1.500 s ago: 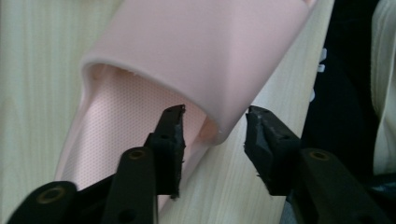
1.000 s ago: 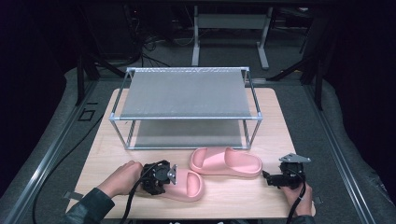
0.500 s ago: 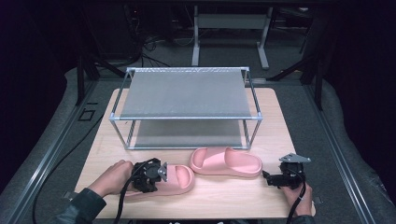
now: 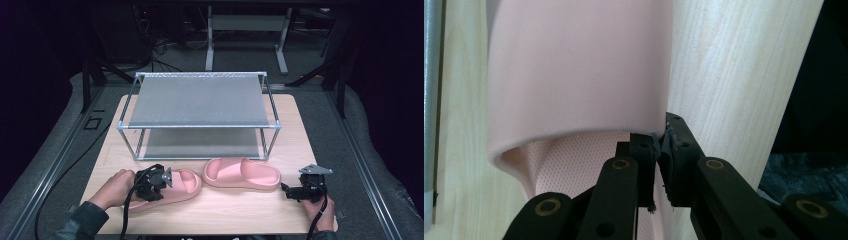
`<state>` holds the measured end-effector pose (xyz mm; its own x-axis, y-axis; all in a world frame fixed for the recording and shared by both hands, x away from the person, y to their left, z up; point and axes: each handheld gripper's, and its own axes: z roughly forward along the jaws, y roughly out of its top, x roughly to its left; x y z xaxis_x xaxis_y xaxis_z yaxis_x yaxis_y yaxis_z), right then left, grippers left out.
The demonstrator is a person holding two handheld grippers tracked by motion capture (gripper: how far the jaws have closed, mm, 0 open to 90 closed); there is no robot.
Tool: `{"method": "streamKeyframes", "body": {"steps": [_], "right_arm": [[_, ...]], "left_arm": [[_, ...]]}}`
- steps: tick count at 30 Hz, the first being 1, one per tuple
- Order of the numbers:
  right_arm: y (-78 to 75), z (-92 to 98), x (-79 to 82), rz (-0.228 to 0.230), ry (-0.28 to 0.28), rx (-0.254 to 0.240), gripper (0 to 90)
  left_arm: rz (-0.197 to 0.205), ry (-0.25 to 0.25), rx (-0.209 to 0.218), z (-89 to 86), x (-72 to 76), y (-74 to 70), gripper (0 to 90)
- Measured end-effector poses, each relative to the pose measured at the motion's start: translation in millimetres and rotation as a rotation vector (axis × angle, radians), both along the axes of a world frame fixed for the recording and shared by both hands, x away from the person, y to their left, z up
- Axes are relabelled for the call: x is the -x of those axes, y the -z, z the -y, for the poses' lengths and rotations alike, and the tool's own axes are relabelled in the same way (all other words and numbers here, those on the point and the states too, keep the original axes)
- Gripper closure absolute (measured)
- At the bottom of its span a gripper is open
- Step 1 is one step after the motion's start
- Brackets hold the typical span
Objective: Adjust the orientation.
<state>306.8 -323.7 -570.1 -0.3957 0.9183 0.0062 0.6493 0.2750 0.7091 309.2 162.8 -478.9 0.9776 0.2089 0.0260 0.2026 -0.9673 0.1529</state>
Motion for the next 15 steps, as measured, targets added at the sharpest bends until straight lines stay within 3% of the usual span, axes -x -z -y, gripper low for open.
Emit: {"method": "streamKeyframes", "body": {"steps": [15], "right_arm": [[0.0, -0.4, 0.2, 0.003, 0.008, 0.005, 1.5]], "left_arm": [[0.015, -0.099, 0.021, -2.3, -5.3, -6.4, 84.8]]}}
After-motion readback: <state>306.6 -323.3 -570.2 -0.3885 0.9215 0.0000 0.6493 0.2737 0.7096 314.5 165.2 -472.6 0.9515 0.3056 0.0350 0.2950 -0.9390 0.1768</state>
